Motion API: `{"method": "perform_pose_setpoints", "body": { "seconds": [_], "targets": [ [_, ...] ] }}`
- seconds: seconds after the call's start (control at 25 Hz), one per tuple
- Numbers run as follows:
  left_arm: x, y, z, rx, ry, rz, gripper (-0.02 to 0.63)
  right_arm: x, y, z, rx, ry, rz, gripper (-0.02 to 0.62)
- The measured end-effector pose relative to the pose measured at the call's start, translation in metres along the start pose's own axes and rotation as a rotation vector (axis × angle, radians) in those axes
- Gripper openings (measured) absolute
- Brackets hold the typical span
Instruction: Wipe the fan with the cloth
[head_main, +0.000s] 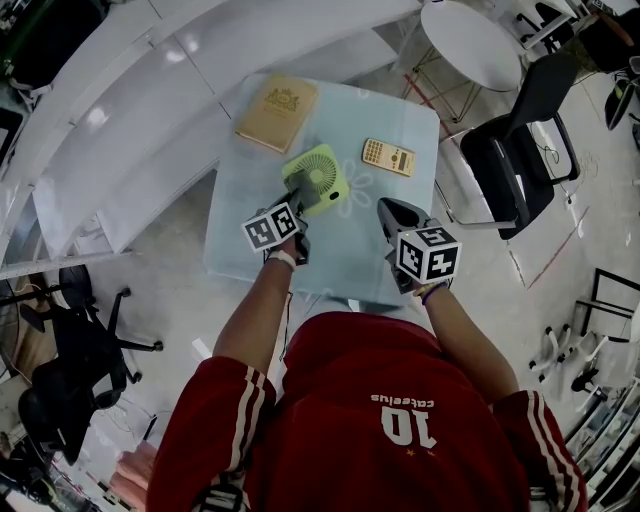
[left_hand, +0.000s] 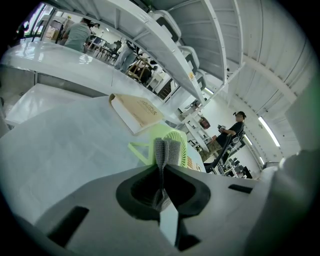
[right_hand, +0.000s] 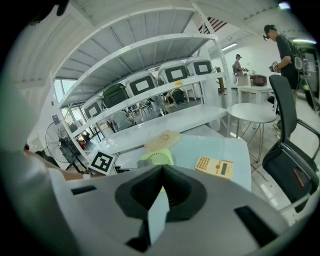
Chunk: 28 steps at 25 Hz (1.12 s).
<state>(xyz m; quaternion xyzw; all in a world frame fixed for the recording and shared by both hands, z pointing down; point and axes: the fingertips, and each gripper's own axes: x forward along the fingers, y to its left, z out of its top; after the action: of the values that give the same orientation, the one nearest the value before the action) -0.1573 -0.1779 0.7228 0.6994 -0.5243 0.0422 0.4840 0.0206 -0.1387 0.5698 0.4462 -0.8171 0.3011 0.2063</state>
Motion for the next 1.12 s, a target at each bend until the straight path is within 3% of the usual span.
{"method": "perform_pose_setpoints", "body": {
  "seconds": [1.12],
  "targets": [
    [-0.045, 0.045, 0.001, -0.031, -0.032, 0.067, 0.028, 0.012, 0.043, -0.009, -0.010, -0.002, 0.046, 0.005]
  ]
}}
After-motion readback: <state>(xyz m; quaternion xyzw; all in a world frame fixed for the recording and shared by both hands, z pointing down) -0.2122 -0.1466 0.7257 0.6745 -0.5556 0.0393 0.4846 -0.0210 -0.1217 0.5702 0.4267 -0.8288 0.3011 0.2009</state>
